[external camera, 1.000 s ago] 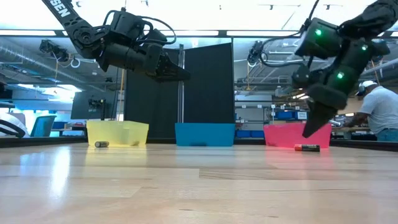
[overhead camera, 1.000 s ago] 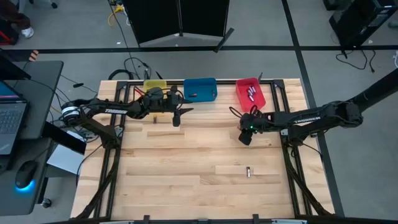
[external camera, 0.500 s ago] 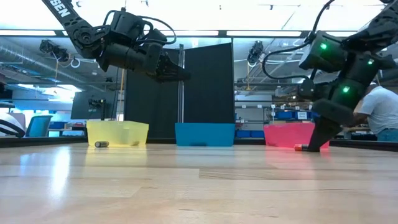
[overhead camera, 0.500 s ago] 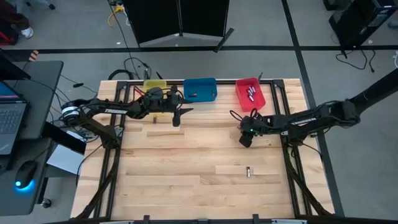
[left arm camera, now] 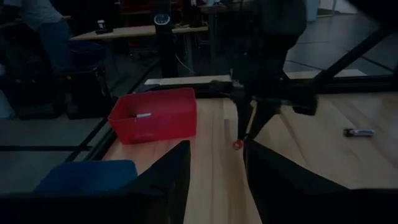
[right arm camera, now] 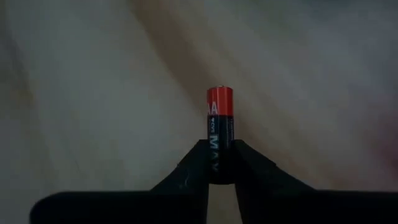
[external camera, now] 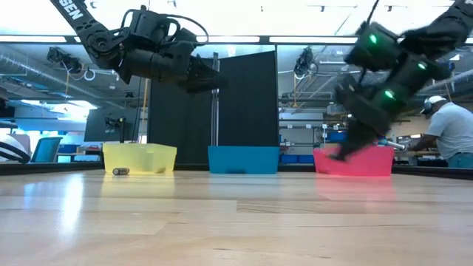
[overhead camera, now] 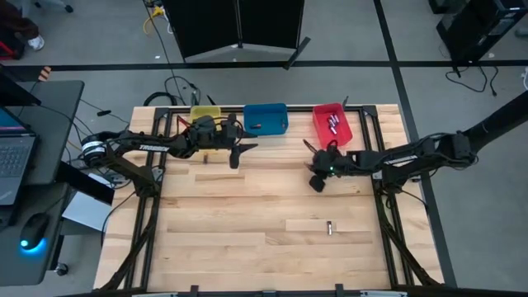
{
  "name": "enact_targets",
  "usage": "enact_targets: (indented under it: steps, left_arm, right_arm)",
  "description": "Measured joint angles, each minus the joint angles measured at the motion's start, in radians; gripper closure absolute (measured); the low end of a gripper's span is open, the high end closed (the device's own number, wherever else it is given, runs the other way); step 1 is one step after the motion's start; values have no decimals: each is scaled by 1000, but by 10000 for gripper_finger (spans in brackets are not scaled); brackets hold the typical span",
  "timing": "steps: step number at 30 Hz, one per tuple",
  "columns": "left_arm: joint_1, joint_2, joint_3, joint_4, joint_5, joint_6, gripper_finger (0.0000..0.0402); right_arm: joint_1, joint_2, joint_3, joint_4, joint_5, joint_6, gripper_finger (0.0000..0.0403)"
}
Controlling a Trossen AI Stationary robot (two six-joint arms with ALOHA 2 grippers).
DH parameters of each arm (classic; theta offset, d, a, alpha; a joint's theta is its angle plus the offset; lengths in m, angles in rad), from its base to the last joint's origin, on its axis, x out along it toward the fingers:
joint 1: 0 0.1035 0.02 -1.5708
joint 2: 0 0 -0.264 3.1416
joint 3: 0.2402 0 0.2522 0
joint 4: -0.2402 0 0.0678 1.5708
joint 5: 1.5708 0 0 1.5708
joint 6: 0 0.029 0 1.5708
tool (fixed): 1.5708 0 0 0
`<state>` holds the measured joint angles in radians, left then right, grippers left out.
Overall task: Sort batteries
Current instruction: Put the black orange battery into the blue bin
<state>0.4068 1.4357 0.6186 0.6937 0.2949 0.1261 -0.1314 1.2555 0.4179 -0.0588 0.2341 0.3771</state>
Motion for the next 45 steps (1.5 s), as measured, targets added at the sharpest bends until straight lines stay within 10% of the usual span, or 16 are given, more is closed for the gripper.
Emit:
enact_targets:
  steps: [12,31,45]
  left_arm:
    - [-3,0,0,116,-78,-47,245]
    - [-3,0,0,116,-85,-50,245]
    - [-3,0,-1,115,-85,-49,245]
  right_arm:
    - [-190,168,339,120,-44,-200,344]
    - [-457,803,1134,-449,-218,-385,344]
    - [-497,986,1292,-576,-295,-460,344]
